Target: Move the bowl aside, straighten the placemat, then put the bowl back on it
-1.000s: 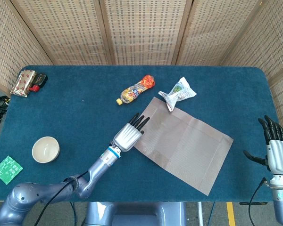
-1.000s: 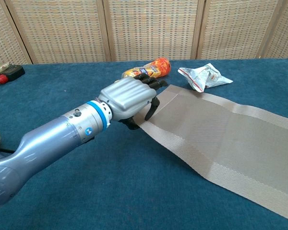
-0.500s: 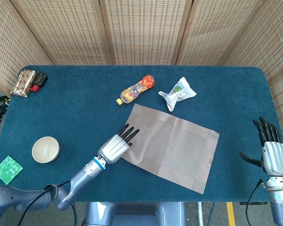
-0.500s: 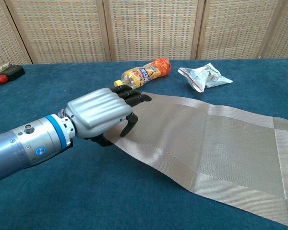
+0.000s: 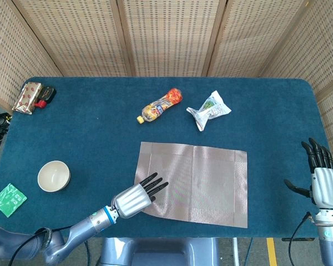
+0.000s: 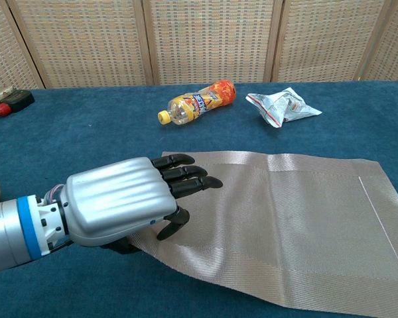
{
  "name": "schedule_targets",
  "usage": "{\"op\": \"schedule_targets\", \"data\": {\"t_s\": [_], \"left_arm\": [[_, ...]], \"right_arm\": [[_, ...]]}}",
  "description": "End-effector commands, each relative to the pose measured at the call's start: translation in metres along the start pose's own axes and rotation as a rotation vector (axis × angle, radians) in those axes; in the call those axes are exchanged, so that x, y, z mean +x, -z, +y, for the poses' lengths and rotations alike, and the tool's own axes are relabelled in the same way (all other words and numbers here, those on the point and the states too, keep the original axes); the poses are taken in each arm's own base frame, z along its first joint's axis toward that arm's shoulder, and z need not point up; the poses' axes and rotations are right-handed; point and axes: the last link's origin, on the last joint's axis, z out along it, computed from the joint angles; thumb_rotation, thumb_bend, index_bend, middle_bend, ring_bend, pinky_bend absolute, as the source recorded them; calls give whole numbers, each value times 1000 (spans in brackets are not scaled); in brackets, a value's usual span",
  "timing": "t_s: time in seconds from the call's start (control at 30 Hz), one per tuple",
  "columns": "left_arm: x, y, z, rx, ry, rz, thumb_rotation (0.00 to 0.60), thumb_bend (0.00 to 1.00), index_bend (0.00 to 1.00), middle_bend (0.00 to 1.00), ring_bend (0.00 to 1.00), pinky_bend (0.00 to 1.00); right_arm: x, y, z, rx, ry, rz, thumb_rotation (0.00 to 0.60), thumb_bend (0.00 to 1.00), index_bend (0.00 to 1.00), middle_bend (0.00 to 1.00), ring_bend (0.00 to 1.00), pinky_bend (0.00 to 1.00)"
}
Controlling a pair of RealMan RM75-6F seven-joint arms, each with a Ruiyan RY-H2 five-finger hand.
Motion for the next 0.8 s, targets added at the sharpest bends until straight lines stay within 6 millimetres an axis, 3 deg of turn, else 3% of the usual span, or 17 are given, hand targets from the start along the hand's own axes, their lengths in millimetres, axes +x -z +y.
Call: {"op": "schedule_targets", "data": {"t_s": [0.03, 0.63, 0.73, 0.8], "left_arm": [[0, 10, 5, -28, 7, -12, 600, 440, 670, 0, 0, 0], [-2, 32, 23, -91, 39, -38, 600, 439, 645, 0, 0, 0], [-3, 34, 23, -94, 44, -48, 600, 422, 595, 0, 0, 0], [-3, 35, 23, -93, 38, -52, 600, 362, 472, 0, 0, 0]], "right_arm": [[0, 0, -1, 4, -1, 0, 600, 267, 89, 0, 0, 0], [-2, 3, -5, 20, -1, -11, 600, 266, 89, 0, 0, 0], [-2, 4, -6, 22, -1, -13, 600, 266, 89, 0, 0, 0], [-1, 4, -6, 23, -2, -11, 600, 267, 88, 0, 0, 0]]}}
